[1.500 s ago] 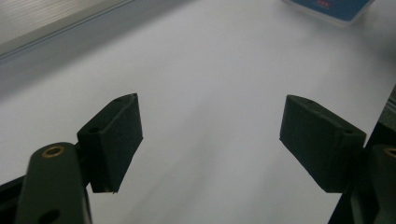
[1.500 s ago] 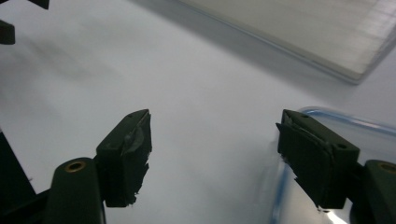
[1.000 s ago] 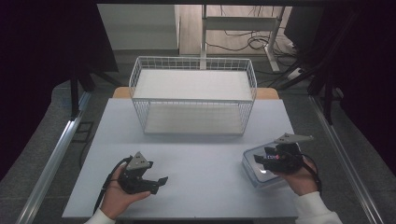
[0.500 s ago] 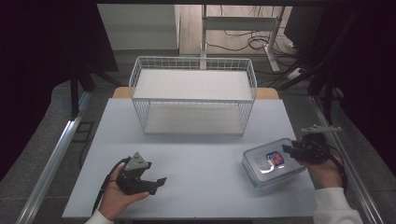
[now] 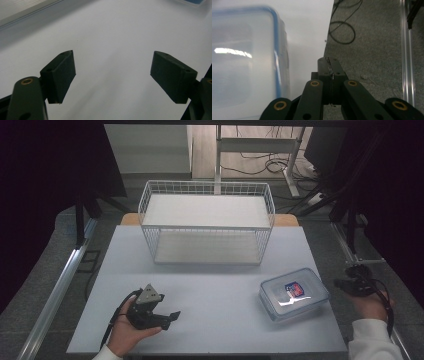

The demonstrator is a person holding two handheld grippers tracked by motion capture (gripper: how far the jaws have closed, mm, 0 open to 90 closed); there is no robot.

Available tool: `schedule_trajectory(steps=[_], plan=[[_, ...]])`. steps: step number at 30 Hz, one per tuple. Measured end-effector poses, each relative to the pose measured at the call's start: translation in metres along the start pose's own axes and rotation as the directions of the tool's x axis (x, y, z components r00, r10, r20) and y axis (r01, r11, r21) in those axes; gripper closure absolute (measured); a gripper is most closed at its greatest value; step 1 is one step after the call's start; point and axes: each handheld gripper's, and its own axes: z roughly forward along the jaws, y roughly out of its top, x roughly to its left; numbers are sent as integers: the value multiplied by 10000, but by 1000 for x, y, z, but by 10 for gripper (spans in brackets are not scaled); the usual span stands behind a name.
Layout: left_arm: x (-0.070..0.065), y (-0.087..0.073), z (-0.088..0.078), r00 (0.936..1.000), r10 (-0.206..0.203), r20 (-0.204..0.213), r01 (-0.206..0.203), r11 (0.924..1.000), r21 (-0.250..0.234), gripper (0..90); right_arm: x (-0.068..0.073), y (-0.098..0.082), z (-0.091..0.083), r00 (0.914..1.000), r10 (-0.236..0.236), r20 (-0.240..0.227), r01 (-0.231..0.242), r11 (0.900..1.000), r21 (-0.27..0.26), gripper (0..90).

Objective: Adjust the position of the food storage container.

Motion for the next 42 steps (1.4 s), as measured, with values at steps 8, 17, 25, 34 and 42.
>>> schedule_trajectory(steps=[8,17,25,34,42], plan=[[2,-1,-3,9996,-198,-211,195,9997,-145,204,7,-1,15,9979,-562,-324,580,9967,573,886],[5,-1,-6,9987,-379,-334,370,9989,-287,210,20,-3,15,9923,-851,-900,931,9917,888,888],[9,-2,-7,9976,-558,-417,546,9980,-308,211,45,-11,8,9862,-1036,-1290,1183,9866,1125,887],[12,-3,-9,9962,-725,-473,709,9969,-346,211,87,-11,8,9702,-1623,-1798,1877,9730,1346,887],[15,-4,-9,9953,-814,-526,798,9963,-310,211,112,-13,13,9510,-2023,-2337,2399,9598,1458,887]])
